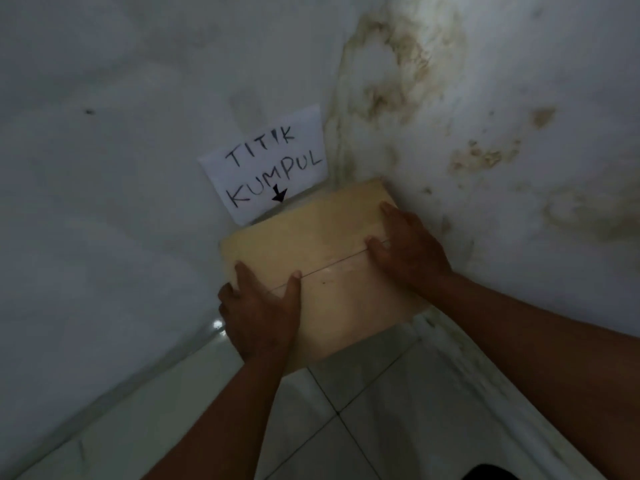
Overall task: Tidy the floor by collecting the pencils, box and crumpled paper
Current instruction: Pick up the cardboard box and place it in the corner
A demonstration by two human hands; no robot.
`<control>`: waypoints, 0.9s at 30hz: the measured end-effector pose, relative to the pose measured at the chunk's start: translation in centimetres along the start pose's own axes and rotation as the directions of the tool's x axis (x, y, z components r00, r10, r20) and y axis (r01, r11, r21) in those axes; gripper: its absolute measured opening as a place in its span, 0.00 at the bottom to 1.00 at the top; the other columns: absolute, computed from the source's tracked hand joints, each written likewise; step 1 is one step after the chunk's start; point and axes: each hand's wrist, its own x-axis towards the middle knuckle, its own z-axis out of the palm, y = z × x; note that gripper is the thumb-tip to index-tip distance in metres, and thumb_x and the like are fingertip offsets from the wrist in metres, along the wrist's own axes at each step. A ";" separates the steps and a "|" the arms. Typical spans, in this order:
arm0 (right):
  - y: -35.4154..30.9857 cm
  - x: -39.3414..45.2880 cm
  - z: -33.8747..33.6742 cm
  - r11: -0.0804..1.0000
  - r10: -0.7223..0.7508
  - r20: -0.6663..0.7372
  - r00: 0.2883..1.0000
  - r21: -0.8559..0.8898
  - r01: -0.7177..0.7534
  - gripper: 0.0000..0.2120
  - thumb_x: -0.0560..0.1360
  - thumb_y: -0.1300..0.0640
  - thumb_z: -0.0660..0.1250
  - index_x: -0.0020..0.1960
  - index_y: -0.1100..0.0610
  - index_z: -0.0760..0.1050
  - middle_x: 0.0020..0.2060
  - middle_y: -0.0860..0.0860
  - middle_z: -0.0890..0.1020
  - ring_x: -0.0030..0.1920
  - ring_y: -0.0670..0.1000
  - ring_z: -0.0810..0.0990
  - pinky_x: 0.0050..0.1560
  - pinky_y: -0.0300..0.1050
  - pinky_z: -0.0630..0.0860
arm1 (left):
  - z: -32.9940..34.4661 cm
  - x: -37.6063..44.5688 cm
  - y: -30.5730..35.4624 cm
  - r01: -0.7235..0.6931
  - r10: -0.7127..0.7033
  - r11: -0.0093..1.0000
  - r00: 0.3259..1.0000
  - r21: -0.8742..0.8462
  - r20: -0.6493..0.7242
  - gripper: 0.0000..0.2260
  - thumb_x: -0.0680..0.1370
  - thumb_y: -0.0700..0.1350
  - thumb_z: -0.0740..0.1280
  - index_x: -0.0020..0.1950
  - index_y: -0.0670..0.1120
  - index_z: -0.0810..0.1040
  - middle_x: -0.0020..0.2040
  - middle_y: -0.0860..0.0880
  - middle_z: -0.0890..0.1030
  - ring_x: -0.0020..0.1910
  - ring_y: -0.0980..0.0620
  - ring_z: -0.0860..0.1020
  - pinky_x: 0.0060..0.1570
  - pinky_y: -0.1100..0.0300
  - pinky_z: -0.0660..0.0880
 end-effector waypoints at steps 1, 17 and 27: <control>0.7 0.4 1.0 1.000 0.003 0.005 1.000 -0.004 -0.003 0.32 0.75 0.37 0.61 0.76 0.40 0.55 0.72 0.51 0.66 0.68 0.58 0.71 0.66 0.53 0.70 | 1.3 0.2 -0.6 0.005 -0.005 1.000 1.000 0.000 -0.005 0.44 0.71 0.71 0.65 0.79 0.49 0.56 0.72 0.35 0.66 0.68 0.34 0.68 0.62 0.40 0.71; 7.9 5.3 14.1 0.974 -0.213 -0.084 0.973 -0.096 0.205 0.32 0.76 0.38 0.58 0.77 0.45 0.57 0.75 0.53 0.62 0.71 0.59 0.67 0.69 0.54 0.67 | 17.2 3.1 -8.0 0.047 -0.058 0.997 0.979 -0.062 -0.196 0.43 0.72 0.74 0.61 0.78 0.50 0.55 0.72 0.38 0.65 0.68 0.34 0.67 0.65 0.39 0.68; 8.9 7.4 18.9 0.927 -0.319 -0.047 0.947 -0.224 0.301 0.31 0.76 0.39 0.60 0.75 0.49 0.62 0.79 0.52 0.55 0.77 0.58 0.56 0.76 0.54 0.56 | 22.0 4.8 -8.8 0.187 -0.204 0.976 0.965 -0.114 -0.167 0.43 0.73 0.73 0.61 0.80 0.50 0.53 0.74 0.36 0.61 0.72 0.34 0.63 0.69 0.36 0.64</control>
